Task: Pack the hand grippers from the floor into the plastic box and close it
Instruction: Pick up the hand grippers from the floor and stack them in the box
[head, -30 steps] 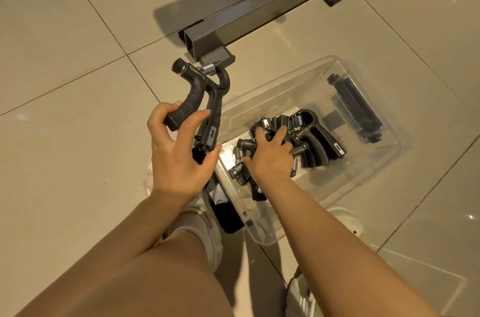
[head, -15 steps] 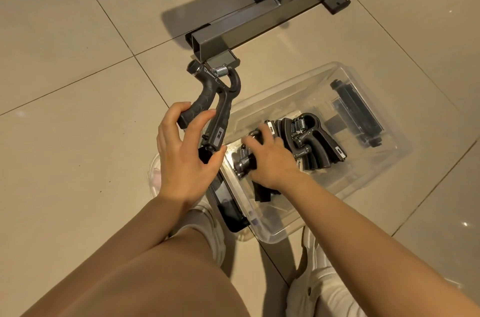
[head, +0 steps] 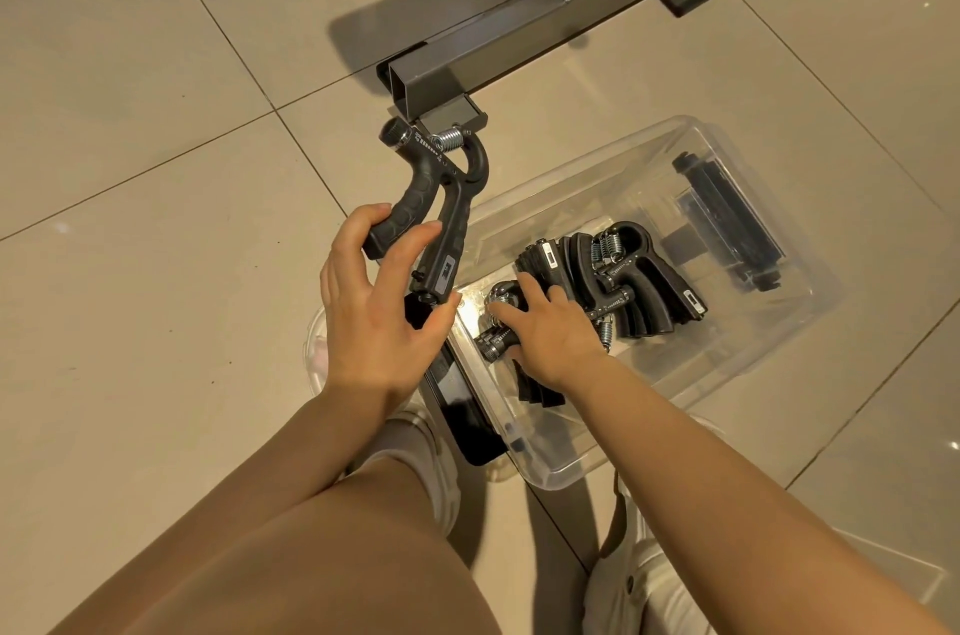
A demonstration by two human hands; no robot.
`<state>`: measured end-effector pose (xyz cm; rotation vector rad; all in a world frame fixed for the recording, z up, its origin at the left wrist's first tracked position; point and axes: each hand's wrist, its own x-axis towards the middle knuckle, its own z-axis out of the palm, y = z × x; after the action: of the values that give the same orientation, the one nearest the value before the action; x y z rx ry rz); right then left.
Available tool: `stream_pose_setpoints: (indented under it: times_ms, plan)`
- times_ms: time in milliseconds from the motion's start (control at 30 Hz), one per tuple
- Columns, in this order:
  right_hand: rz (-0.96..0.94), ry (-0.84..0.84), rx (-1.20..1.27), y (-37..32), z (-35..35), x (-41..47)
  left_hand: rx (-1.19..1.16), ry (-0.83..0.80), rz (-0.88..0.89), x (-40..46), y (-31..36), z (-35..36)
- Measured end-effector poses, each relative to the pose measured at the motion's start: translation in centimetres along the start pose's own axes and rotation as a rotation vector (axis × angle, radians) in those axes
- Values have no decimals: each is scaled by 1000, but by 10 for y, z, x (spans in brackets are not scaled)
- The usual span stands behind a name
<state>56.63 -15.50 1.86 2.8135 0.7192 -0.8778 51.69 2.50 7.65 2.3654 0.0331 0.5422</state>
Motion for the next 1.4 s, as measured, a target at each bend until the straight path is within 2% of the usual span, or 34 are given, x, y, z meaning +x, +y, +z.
stream_pose_setpoints:
  times_ms: [267,633,833,900,1000,1067,1167,1267,1400]
  plan:
    - [64,19,85,-6,0,0,32,2,36,1,1,1]
    - [83,-58,179,-3,-2,-4,-6,5,49,3,1,-1]
    - [126,-118,142,-5,-6,-16,-48,-34,85,13,9,-13]
    - [188,-32,178,-2,-20,-29,-58,-54,108,20,13,-21]
    - [195,317,297,10,-47,-58,-99,-82,117,28,26,-32]
    - [134,483,444,18,-68,-74,-156,-150,121,35,39,-35]
    - [3,575,484,32,-100,-90,-282,-321,170,47,61,-38]
    - [-77,550,335,54,-118,-101,-450,-513,201,55,78,-39]
    - [-151,445,391,72,-108,-107,-549,-669,175,56,84,-33]
